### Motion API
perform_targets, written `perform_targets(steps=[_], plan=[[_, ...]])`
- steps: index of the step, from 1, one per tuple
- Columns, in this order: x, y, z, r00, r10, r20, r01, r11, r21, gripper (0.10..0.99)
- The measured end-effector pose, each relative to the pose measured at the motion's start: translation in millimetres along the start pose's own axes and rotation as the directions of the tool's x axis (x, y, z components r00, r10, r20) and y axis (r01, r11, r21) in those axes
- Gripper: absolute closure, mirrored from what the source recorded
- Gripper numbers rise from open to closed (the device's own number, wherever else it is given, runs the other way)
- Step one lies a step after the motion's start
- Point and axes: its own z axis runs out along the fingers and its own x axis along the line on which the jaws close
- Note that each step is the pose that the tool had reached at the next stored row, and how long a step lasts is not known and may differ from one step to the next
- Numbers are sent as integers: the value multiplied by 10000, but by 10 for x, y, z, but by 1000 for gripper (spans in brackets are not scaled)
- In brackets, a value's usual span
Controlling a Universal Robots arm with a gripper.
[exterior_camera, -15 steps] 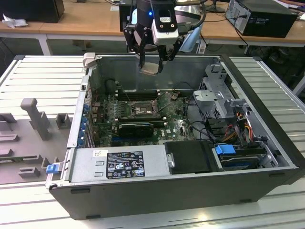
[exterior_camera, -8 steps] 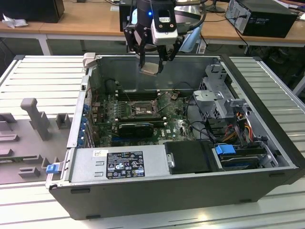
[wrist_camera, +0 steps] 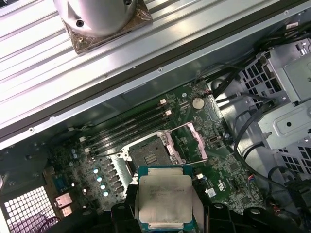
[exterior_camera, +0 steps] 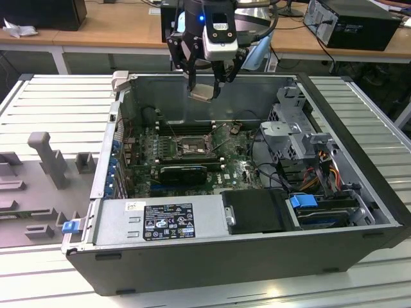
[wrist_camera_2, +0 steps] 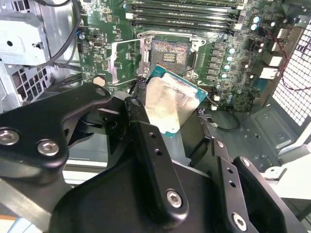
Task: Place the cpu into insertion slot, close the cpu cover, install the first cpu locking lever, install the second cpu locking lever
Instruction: 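Place the cpu into insertion slot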
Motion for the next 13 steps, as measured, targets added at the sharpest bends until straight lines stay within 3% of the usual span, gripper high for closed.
perform_targets(steps=[13], plan=[[0, 0, 0, 9988, 482, 43, -482, 9988, -9, 557]])
